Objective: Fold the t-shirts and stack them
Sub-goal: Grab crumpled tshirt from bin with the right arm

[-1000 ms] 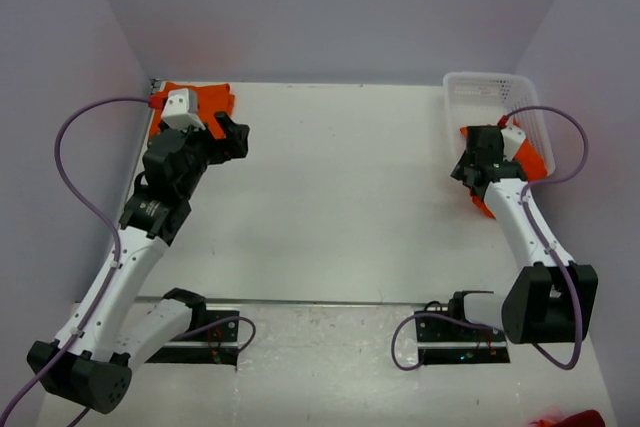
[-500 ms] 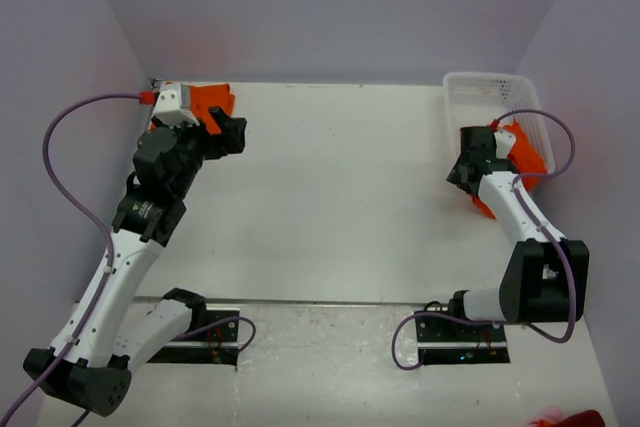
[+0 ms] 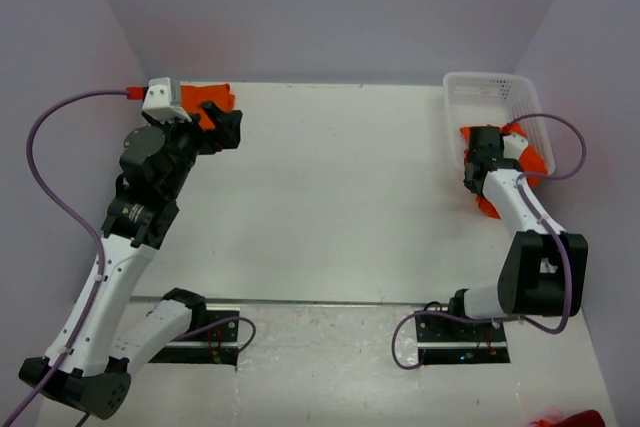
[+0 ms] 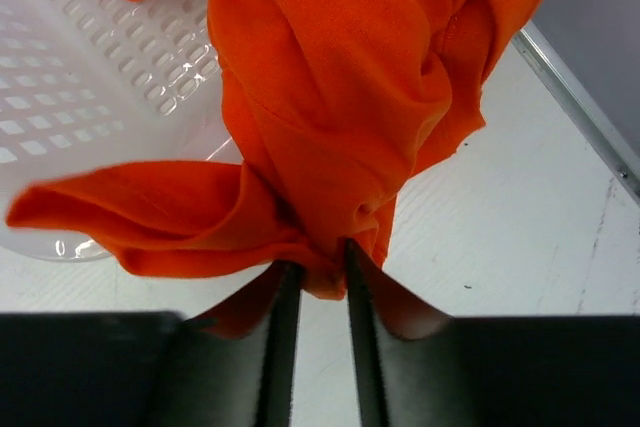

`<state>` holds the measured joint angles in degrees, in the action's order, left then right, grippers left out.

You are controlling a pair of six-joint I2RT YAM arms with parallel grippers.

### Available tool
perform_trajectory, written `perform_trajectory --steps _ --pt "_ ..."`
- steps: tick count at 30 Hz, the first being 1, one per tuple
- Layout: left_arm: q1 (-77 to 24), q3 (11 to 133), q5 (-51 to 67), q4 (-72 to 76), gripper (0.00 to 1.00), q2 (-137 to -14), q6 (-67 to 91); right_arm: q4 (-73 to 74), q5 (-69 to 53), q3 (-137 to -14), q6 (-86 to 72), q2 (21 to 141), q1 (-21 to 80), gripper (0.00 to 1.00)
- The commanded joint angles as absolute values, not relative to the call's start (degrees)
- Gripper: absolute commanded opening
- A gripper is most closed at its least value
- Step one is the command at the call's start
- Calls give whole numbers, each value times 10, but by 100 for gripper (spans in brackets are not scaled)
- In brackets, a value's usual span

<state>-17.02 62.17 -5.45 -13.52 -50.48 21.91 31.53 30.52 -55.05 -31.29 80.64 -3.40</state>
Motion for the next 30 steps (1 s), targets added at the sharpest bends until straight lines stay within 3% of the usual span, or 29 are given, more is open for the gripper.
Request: perform_trajectory --steps 1,2,4,12,21,30 --pt "-171 629 -39 -143 100 -502 210 292 321 -569 -320 810 -38 21" --pt "-171 628 -40 -143 100 -501 210 288 317 -570 -319 813 -39 10" --pt "-172 621 -39 -143 100 -499 212 287 307 -577 -315 820 -39 0" --pt "-172 559 -42 -130 100 -500 220 276 271 -633 -261 751 -34 0" --pt "-172 510 -167 -139 100 -532 242 271 202 -899 -143 773 -20 0" --pt "-172 564 -106 -214 100 -569 181 207 70 -1114 -36 802 34 0"
